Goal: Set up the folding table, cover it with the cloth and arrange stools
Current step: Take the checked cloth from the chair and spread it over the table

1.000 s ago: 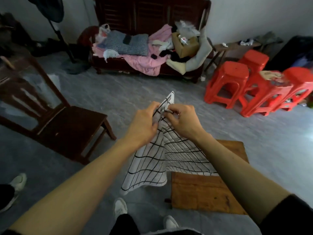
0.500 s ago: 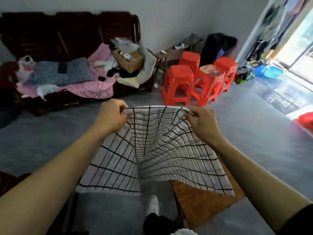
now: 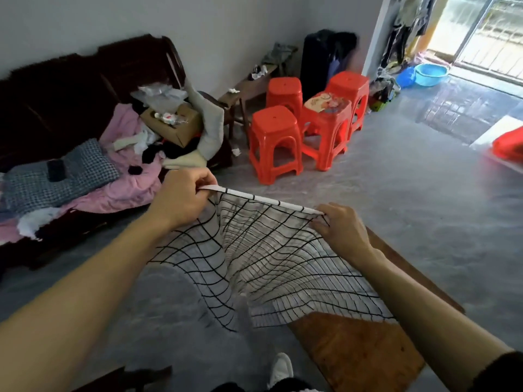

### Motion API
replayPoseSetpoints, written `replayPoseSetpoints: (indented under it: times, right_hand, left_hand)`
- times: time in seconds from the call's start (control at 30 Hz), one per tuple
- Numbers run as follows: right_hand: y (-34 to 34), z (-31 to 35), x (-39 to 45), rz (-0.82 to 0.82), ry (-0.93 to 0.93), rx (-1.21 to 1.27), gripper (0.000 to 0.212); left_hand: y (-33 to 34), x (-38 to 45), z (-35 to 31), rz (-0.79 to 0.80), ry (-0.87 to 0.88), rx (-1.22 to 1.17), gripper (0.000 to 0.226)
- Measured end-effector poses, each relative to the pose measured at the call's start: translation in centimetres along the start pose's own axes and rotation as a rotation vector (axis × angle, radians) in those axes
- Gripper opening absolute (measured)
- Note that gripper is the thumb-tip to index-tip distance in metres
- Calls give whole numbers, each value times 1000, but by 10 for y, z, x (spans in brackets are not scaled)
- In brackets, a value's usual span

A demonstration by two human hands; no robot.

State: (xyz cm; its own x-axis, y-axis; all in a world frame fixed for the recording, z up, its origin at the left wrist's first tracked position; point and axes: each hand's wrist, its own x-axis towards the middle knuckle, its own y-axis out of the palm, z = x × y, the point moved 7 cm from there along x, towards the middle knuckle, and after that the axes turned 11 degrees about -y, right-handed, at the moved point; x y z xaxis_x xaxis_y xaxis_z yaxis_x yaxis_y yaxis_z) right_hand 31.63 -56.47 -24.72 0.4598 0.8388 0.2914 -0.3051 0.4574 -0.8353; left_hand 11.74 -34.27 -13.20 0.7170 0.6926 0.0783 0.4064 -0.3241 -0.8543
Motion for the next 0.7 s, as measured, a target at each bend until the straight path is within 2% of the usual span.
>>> replayPoseSetpoints:
  times: [0.1, 0.3, 0.37, 0.5, 0.7]
  right_hand:
    - [8, -24, 6, 41, 61, -35, 10]
    - [-13, -71, 42, -102, 227, -73, 12]
    - [-26, -88, 56, -154, 302, -103, 19]
    - [-56, -116, 75, -176, 471, -191, 20]
    - [-110, -141, 78, -203, 563, -307, 24]
  left_hand:
    - [9, 36, -18, 63, 143, 36, 10]
    - [42, 125, -34, 154, 372, 106, 10]
    - [62, 157, -41, 199, 436, 135, 6]
    - [96, 227, -59, 300, 534, 164, 7]
    - [132, 282, -122, 281, 683, 178, 11]
